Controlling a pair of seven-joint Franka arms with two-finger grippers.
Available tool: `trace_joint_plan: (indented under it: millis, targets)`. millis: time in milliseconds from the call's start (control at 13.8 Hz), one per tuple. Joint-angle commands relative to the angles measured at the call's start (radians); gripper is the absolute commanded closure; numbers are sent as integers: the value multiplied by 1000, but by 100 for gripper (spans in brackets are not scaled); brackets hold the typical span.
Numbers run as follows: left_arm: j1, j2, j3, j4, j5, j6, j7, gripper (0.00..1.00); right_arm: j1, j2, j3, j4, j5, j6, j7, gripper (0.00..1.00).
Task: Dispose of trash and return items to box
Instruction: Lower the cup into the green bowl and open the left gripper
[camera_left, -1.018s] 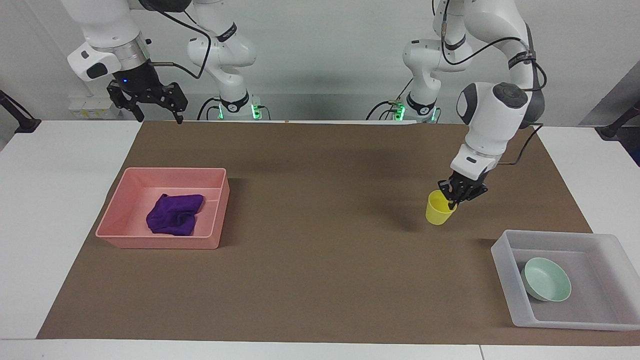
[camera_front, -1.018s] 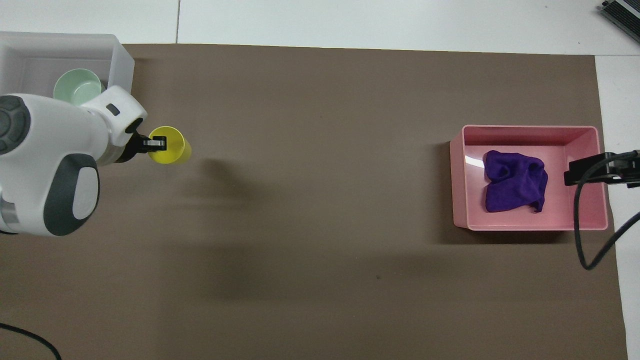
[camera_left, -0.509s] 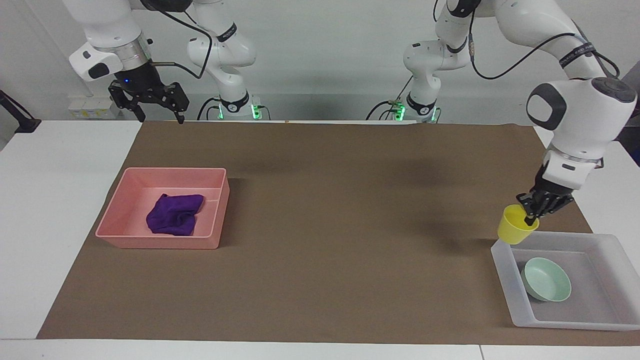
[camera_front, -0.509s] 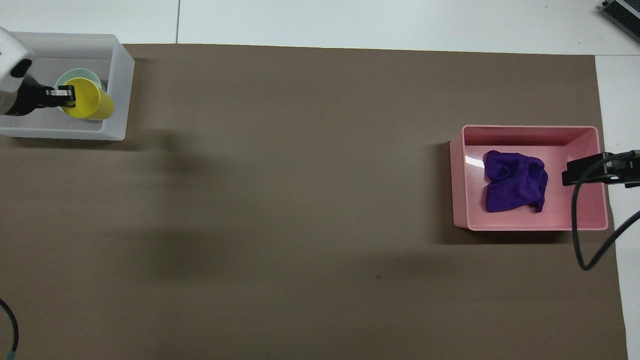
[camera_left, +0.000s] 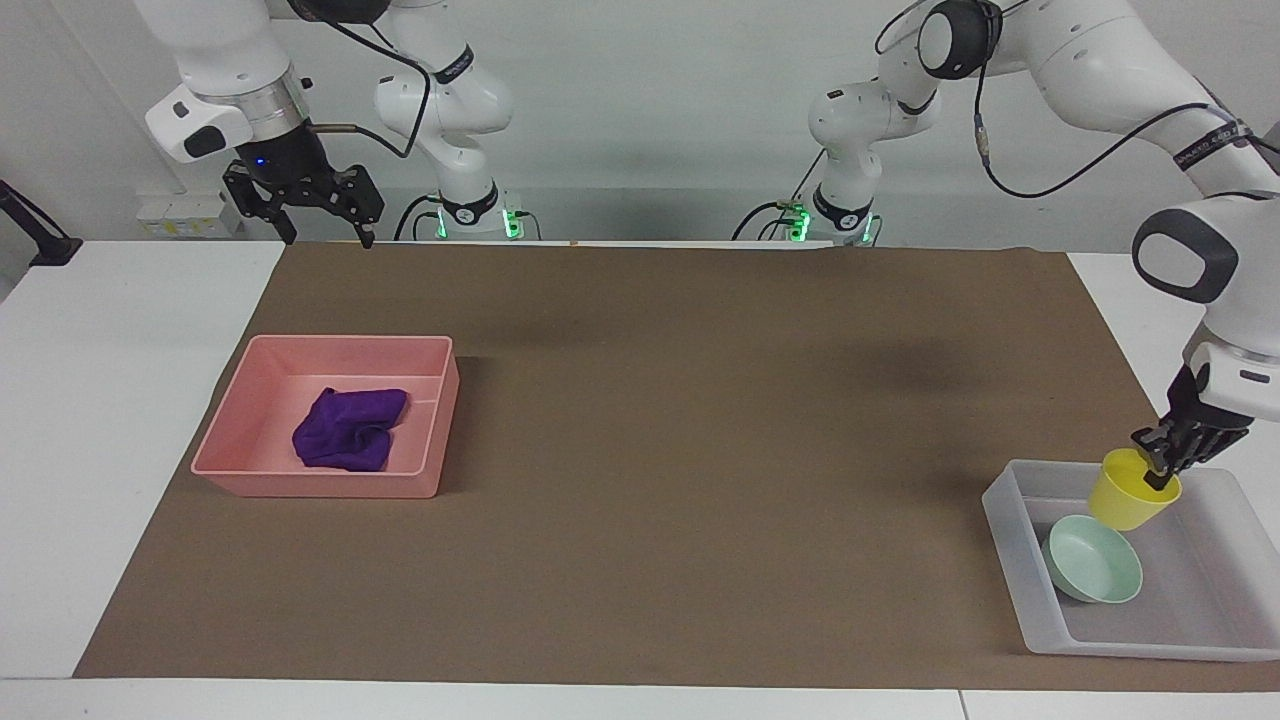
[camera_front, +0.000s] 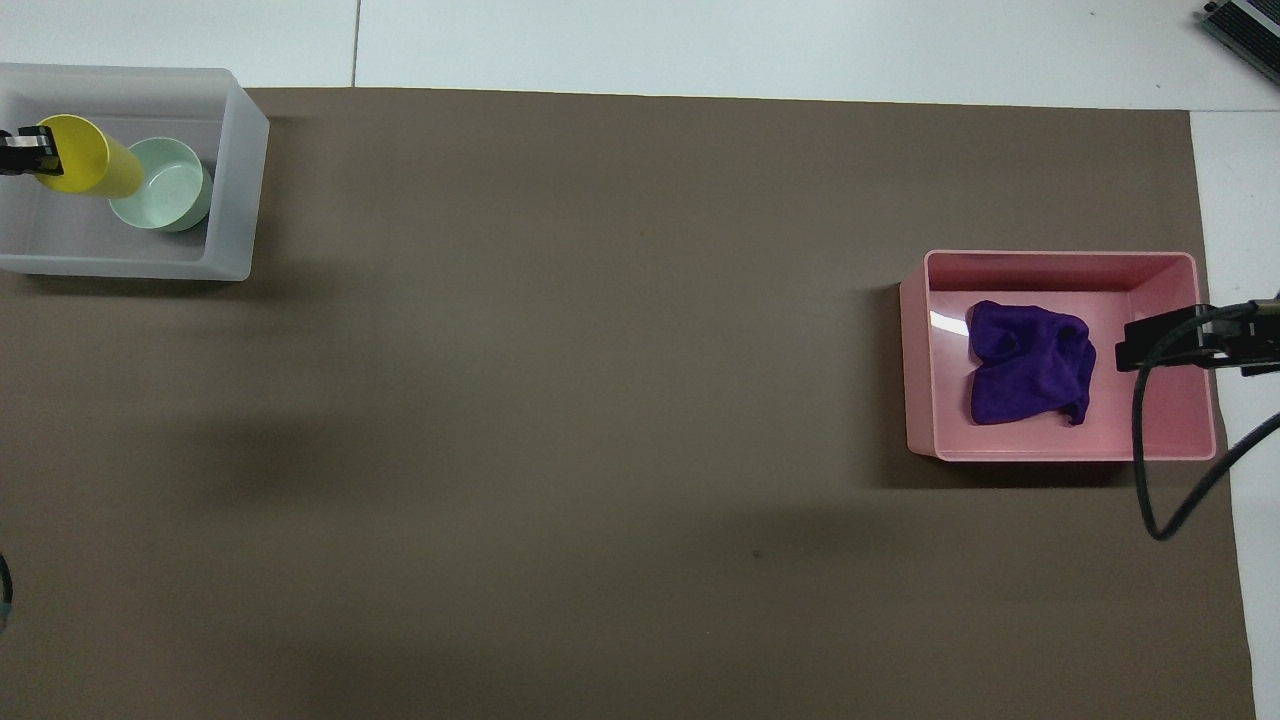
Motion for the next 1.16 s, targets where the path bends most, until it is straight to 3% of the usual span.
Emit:
trace_joint_plan:
  millis: [0,436,727,800,873,1091]
  targets:
    - [13,102,-12,65,-3,66,7,100,-5,-17,6,-19,9,-4,19,0]
    - [19,133,-7,-25,-49,182,5,100,-5,-19,8,-22,9,-4,19,0]
    - [9,127,-7,-18,-40,141,8,59,-5,-22,8,-27,9,-4,19,0]
    - [3,121,-6,-18,-37,130,8,40,-5,-22,8,-27,9,-4,18,0]
    - [-2,103,-6,-21,-38,126,8,27,-5,-22,8,-27,9,-4,17,0]
    - [-48,23,-6,-29,-38,22,10,26,-7,-22,8,-30,9,-2,14,0]
